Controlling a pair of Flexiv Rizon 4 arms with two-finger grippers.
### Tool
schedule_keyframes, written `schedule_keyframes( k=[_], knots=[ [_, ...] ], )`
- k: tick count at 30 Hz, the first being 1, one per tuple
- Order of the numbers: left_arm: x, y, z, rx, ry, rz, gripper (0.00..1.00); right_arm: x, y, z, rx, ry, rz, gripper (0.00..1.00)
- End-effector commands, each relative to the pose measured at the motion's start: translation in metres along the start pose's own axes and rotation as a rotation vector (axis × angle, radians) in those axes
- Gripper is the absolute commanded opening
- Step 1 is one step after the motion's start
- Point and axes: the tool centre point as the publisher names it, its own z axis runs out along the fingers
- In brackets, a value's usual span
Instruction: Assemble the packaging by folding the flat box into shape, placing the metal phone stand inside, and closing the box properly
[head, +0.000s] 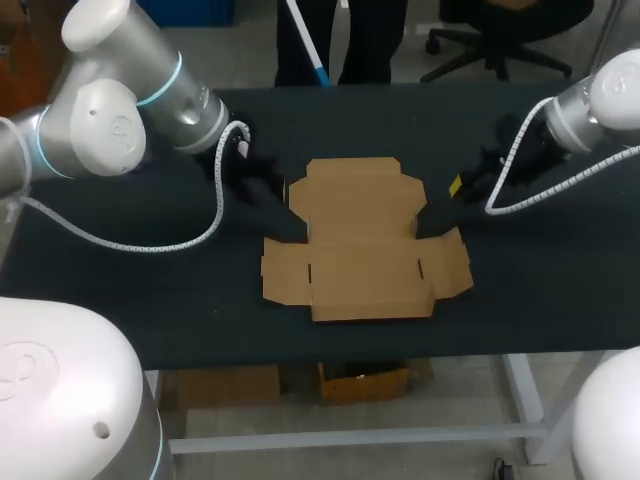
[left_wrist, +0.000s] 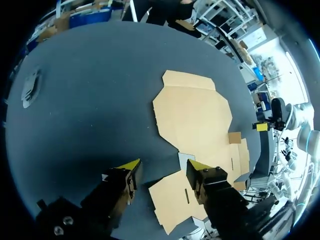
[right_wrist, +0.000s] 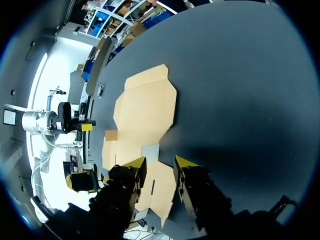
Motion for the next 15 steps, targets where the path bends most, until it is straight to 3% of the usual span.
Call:
schedule_keyframes(
  k=[1,2,3,4,15],
  knots=[
    [-0.002,0.000,-0.005,0.003,0.003,0.000,1.00,-0.004,0.008,-0.003,0.013,0.079,-0.002,0.49],
    [-0.002,-0.001,-0.006,0.003,0.004,0.001,1.00,-0.004,0.009,-0.004,0.013,0.084,-0.001,0.58],
    [-0.002,-0.002,-0.007,0.004,0.005,0.001,1.00,-0.004,0.010,-0.004,0.013,0.086,0.000,0.88],
    [-0.002,-0.002,-0.008,0.005,0.013,0.003,1.00,-0.003,0.011,-0.004,0.012,0.085,0.000,1.00],
    [-0.003,-0.009,-0.033,-0.039,-0.015,-0.007,1.00,0.008,0.015,-0.021,0.013,0.040,-0.004,1.00]
  ],
)
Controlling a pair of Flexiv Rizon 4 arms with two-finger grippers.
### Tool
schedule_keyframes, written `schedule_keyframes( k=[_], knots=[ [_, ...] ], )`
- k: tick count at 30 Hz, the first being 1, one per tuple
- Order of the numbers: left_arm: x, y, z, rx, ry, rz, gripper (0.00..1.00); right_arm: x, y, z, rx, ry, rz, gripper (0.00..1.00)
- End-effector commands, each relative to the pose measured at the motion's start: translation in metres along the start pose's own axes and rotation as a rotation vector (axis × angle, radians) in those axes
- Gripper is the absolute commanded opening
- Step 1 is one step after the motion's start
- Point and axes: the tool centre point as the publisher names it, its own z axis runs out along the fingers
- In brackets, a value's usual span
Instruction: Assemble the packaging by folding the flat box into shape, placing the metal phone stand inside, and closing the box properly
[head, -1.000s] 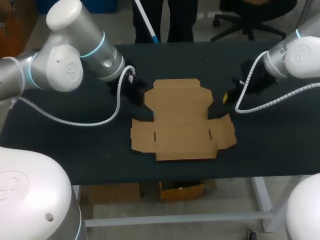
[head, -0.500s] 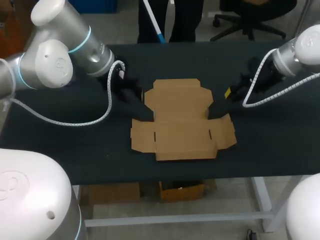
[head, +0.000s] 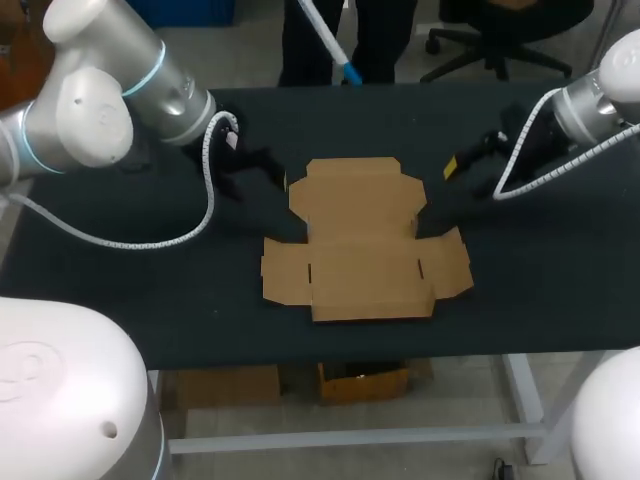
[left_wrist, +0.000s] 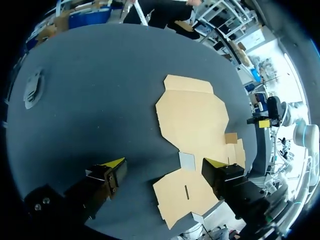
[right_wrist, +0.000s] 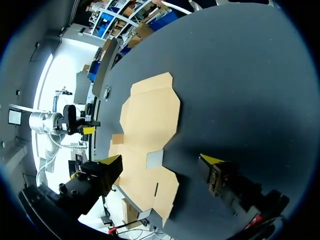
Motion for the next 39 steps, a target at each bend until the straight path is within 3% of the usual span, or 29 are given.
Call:
schedule_keyframes(
  k=[1,19,26,39],
  knots=[
    [0.005,-0.006,-0.018,-0.044,-0.052,0.000,1.00,0.006,-0.001,-0.009,0.009,-0.012,0.006,1.00],
    [0.005,-0.006,-0.018,-0.044,-0.052,0.000,1.00,0.006,-0.001,-0.009,0.009,-0.012,0.006,1.00],
    [0.002,-0.007,-0.018,-0.003,-0.004,-0.001,1.00,0.007,0.000,-0.013,-0.008,-0.003,-0.003,1.00],
    [-0.001,-0.017,-0.028,0.045,0.009,-0.012,1.00,0.007,0.005,-0.028,-0.043,0.011,-0.008,1.00]
  ],
)
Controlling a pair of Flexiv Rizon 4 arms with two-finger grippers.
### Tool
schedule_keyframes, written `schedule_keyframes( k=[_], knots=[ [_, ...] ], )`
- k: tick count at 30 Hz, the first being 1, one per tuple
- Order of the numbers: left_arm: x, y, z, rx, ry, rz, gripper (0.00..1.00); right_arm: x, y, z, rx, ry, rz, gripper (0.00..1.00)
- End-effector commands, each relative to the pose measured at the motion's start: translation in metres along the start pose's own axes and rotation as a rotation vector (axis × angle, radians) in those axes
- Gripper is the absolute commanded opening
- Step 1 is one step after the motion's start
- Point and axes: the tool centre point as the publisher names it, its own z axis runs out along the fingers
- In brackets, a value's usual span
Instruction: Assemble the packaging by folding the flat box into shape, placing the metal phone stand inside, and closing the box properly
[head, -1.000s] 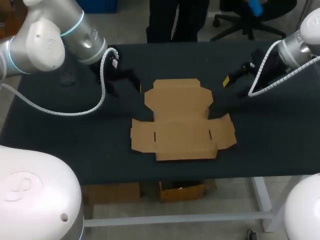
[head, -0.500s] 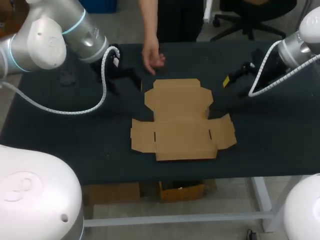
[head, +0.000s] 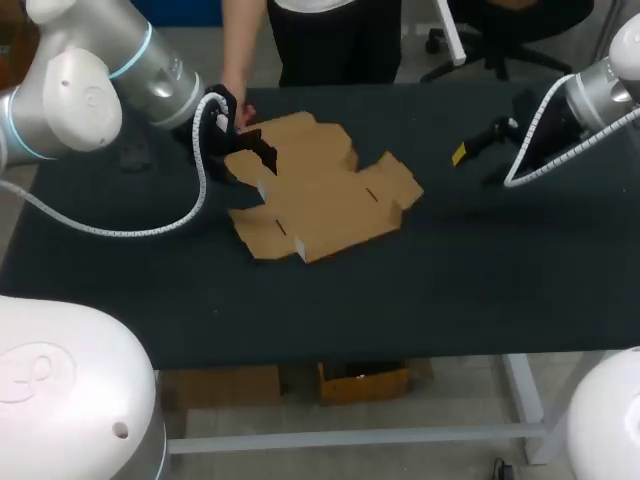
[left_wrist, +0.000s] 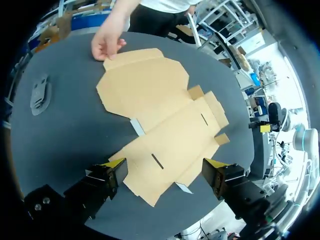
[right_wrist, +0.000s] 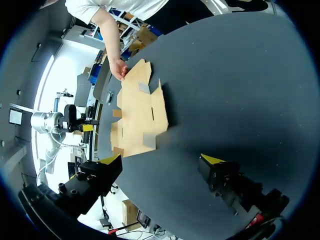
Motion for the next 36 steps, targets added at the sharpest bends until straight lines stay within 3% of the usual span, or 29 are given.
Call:
schedule_keyframes(
  k=[1,22,36],
  knots=[
    [-0.001,0.001,-0.004,0.014,0.000,-0.003,1.00,-0.003,-0.002,-0.004,-0.007,0.015,0.001,1.00],
    [-0.002,-0.003,-0.019,0.077,-0.015,-0.046,1.00,-0.005,0.016,-0.013,-0.010,0.051,-0.056,1.00],
    [-0.009,0.016,-0.035,0.068,-0.036,-0.166,1.00,-0.002,0.020,-0.020,0.044,0.017,-0.070,1.00]
  ],
)
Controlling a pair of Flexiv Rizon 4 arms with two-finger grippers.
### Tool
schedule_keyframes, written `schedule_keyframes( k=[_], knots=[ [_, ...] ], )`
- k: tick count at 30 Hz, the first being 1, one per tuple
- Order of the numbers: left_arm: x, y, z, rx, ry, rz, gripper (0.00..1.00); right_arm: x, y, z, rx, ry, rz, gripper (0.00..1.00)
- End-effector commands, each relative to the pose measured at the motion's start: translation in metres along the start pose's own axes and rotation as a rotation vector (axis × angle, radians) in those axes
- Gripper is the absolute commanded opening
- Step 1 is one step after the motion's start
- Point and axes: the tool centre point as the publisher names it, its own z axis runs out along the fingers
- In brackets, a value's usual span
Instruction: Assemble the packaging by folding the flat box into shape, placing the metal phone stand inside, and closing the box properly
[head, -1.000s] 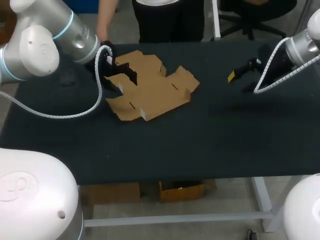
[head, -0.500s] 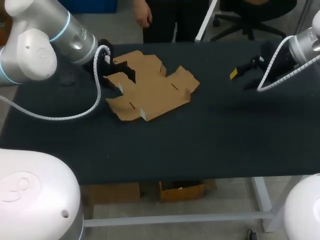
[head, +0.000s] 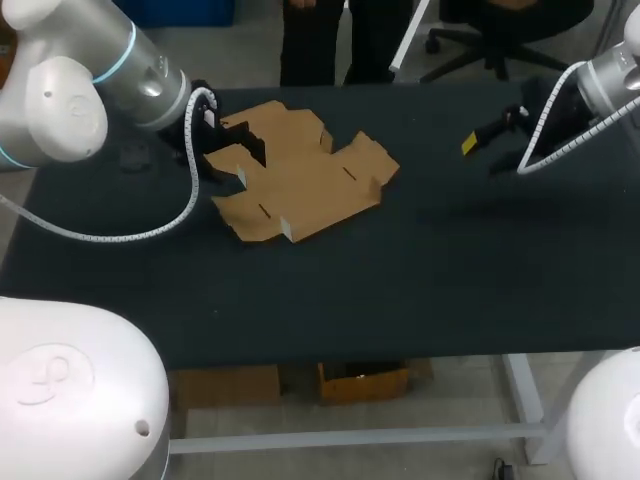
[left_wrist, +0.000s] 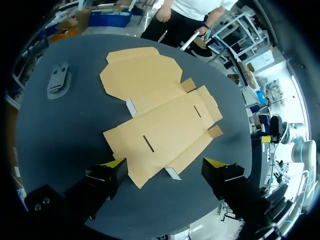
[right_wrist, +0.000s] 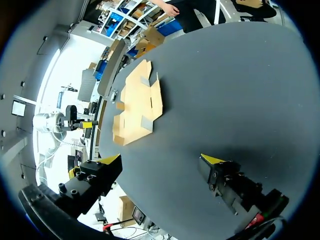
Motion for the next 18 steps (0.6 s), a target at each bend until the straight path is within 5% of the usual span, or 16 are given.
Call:
schedule_keyframes(
  k=[1,14,18],
  knots=[
    [-0.005,0.008,-0.010,0.000,-0.007,-0.027,1.00,0.000,0.005,-0.002,0.029,-0.002,-0.003,1.00],
    [-0.015,0.028,-0.015,-0.012,-0.044,-0.131,1.00,-0.001,0.013,-0.001,0.072,0.002,-0.027,1.00],
    [-0.019,0.028,-0.009,-0.032,-0.169,-0.191,1.00,-0.002,0.013,-0.001,0.068,0.003,-0.004,1.00]
  ],
)
